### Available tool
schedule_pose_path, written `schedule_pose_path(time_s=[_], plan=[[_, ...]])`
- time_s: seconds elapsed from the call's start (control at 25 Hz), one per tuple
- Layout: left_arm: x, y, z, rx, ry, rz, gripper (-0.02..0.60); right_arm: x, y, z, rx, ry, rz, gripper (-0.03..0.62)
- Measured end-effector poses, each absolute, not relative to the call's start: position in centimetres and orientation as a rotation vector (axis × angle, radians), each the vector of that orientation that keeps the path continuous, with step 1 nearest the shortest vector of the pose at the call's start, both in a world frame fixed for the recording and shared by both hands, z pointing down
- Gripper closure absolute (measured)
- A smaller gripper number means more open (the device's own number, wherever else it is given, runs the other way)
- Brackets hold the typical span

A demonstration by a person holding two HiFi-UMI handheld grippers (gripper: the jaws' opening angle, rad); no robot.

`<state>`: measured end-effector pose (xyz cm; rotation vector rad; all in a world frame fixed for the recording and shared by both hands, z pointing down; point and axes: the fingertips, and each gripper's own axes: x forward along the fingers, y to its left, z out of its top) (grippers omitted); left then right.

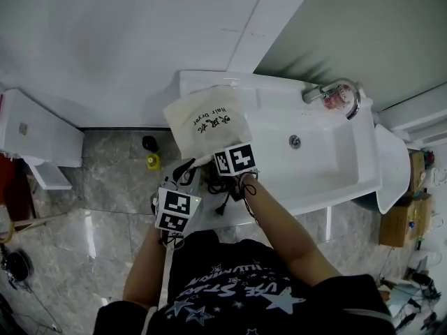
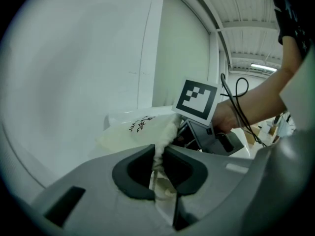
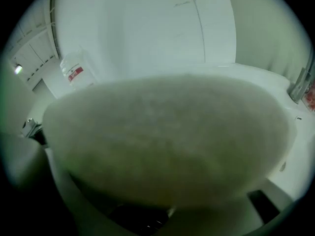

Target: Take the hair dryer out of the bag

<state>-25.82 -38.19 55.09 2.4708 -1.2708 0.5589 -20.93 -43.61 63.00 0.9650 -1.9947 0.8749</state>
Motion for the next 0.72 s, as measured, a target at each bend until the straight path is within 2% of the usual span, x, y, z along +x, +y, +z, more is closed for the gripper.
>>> schedule_pose_path(time_s=[0.32, 0.72], plan=[[-26.2, -37.7, 55.2, 2.456, -1.269, 0.548, 0.529, -20.7, -43.5, 62.8, 0.973, -2.006, 0.936, 0.411], [-26.5, -38.2, 54.2, 2.426, -1.331, 0.515, 0.532, -20.1, -41.2, 60.0, 0.867, -2.087, 0.999, 0.413]])
